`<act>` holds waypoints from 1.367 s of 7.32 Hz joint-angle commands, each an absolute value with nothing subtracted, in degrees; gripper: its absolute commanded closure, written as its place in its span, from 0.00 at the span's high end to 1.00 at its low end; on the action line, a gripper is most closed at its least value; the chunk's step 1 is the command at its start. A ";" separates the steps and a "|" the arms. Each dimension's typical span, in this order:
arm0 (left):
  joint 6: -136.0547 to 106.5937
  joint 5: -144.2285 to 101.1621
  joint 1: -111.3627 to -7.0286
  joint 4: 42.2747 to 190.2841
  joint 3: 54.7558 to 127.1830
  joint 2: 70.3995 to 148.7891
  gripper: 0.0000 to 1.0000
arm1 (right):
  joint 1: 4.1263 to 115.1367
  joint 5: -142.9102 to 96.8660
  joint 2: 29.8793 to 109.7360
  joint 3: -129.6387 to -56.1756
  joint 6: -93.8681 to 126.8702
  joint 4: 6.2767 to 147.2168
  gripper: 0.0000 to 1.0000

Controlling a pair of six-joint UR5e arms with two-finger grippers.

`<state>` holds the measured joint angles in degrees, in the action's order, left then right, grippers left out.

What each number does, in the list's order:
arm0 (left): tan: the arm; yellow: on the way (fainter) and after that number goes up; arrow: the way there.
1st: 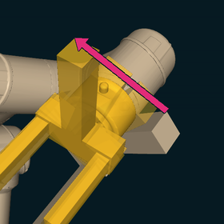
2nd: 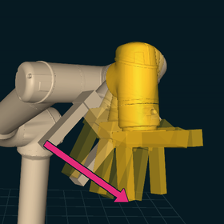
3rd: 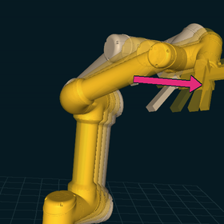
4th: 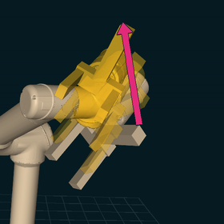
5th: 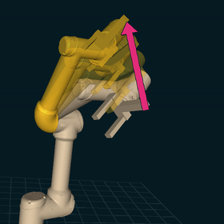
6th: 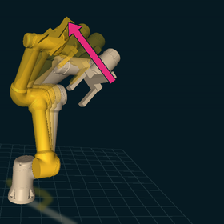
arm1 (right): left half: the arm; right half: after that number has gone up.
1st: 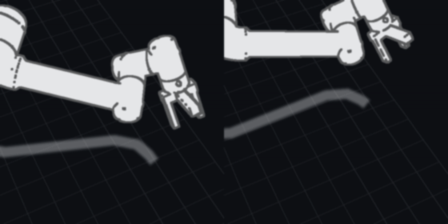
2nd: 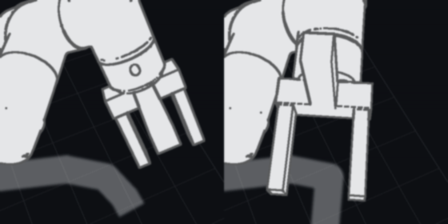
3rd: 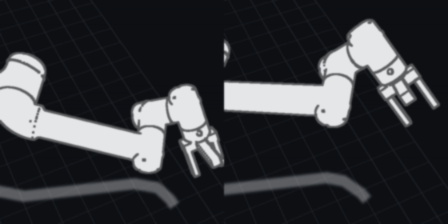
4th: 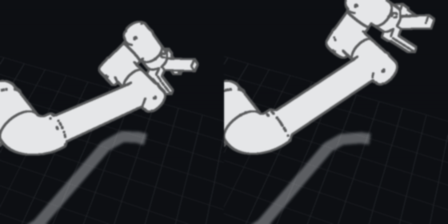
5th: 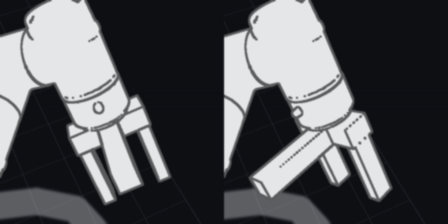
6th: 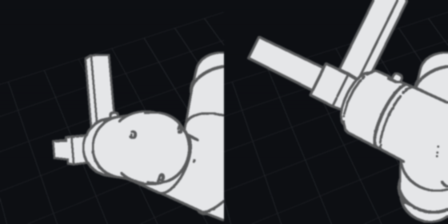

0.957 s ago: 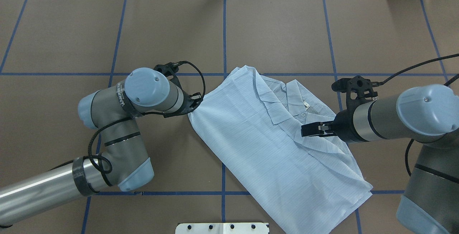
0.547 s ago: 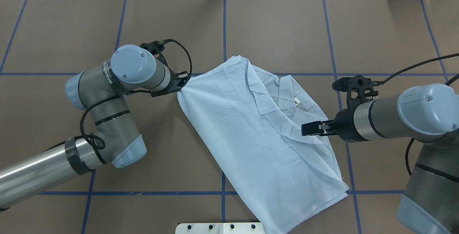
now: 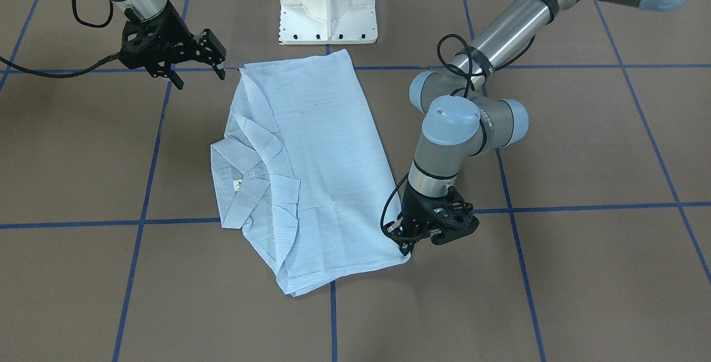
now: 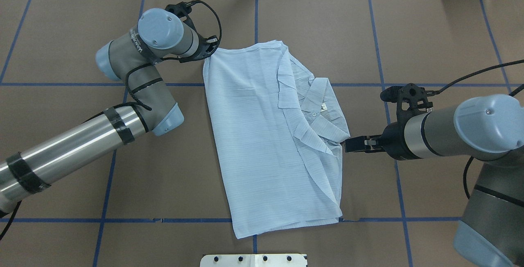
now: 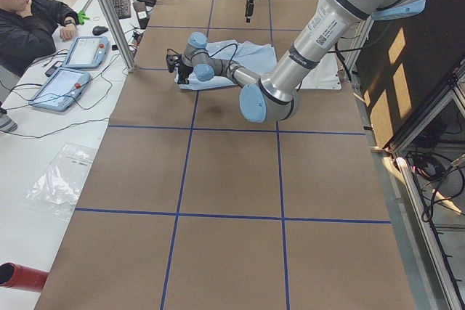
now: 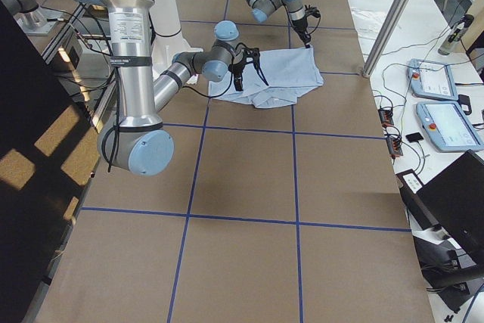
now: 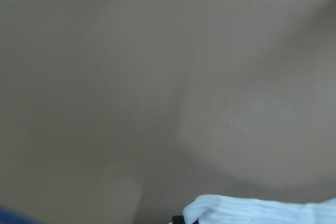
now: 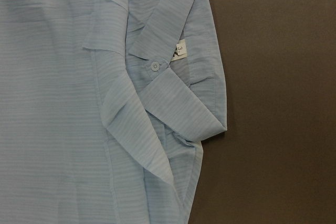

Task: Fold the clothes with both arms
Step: 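Grasp the shirt's far corner with the left gripper and pull it away from the robot, then release and raise the left gripper while the right gripper releases and moves nearer the robot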

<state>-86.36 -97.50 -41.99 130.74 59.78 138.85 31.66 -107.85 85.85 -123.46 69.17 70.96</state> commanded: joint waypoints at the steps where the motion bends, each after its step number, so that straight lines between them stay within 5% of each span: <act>1: -83.69 -93.89 -42.62 137.88 50.82 143.43 0.00 | 31.73 -107.84 85.87 -123.05 69.17 70.84 1.00; 3: -83.50 -93.69 -42.54 140.79 50.10 143.61 0.01 | 31.73 -107.84 85.78 -122.61 69.17 70.49 1.00; 4: -83.41 -93.69 -42.63 140.80 50.10 143.61 0.43 | 31.55 -107.84 85.78 -122.69 69.17 70.49 1.00; 5: -80.54 -93.60 -42.71 140.71 50.18 143.53 0.99 | 31.55 -107.58 85.35 -122.70 69.08 70.58 1.00; 7: -76.67 -94.74 -45.25 140.19 51.93 142.39 1.00 | 31.47 -107.49 83.41 -122.08 69.08 71.19 1.00; 10: -74.71 -104.85 -47.90 135.46 70.68 128.46 1.00 | 23.59 -98.49 80.35 -121.99 69.08 77.64 1.00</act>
<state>-75.27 -102.50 -47.27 137.50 62.85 134.02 27.33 -103.51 82.26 -121.91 69.08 73.48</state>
